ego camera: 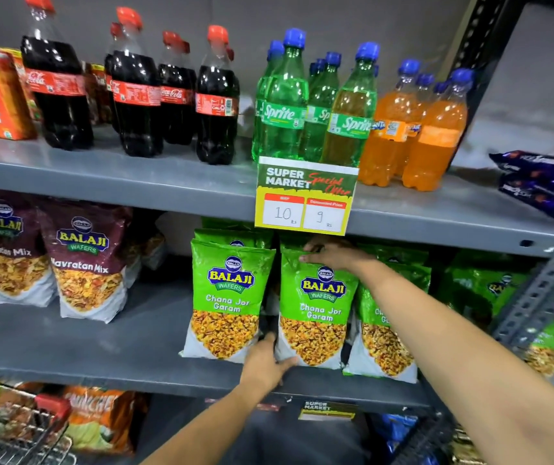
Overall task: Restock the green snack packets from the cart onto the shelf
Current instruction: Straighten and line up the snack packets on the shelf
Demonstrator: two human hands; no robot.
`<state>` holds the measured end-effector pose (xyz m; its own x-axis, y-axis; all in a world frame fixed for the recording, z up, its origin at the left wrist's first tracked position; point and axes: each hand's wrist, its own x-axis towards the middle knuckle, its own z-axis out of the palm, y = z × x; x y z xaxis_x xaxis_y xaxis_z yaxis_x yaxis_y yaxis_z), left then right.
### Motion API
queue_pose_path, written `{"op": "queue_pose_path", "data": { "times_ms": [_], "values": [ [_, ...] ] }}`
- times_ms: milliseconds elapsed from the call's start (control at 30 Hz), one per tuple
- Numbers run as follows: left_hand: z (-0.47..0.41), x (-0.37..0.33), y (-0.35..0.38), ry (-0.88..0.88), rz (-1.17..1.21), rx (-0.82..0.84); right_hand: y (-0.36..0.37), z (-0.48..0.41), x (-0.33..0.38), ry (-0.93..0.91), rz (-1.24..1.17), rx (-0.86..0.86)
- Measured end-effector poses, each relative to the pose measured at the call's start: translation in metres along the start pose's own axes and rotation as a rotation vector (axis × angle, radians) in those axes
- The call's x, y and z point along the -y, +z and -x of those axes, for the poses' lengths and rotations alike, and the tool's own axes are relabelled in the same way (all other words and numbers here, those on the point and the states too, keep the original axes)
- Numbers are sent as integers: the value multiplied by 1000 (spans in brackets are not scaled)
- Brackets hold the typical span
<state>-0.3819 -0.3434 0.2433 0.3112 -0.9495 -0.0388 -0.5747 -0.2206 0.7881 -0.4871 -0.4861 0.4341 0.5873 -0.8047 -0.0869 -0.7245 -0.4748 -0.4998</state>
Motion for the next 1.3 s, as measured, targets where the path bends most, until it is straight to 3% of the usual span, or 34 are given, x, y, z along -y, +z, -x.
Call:
{"op": "queue_pose_path", "data": {
  "times_ms": [100,167,200,233,267,300,333,367,400,433,500,600,733,900,1300],
  "values": [
    [-5,3,4,-47,107,29,-8,-3,-11,-35,-102,36],
    [-4,4,4,-52,132,24,-24,8,-27,-100,-49,81],
    [-4,3,4,-34,123,0,-35,17,-36,-200,-59,18],
    [-2,4,4,-8,99,-42,-48,28,-50,-178,-161,-107],
    [2,1,4,15,74,-97,-59,36,-63,-88,-503,-204],
    [7,-1,4,36,57,-167,-68,31,-71,-13,-933,-176],
    [12,-5,4,44,27,-234,-75,33,-82,-10,-1218,-76],
    [19,-10,3,56,-26,-283,-82,37,-84,17,-1018,-73],
    [24,-18,6,82,-103,-295,-84,37,-93,99,-535,-157],
    [26,-27,11,121,-185,-266,-81,43,-94,151,-99,-62],
    [27,-48,28,179,-256,-143,-71,45,-96,320,247,49],
    [15,-74,61,221,-256,15,-63,48,-98,299,280,11],
    [-7,-93,90,140,-268,118,-54,48,-95,212,269,-81],
    [-23,-97,108,57,-223,167,-48,41,-104,190,296,-91],
    [-16,-86,120,61,-67,180,-55,47,-114,145,184,-88]
  ]
}}
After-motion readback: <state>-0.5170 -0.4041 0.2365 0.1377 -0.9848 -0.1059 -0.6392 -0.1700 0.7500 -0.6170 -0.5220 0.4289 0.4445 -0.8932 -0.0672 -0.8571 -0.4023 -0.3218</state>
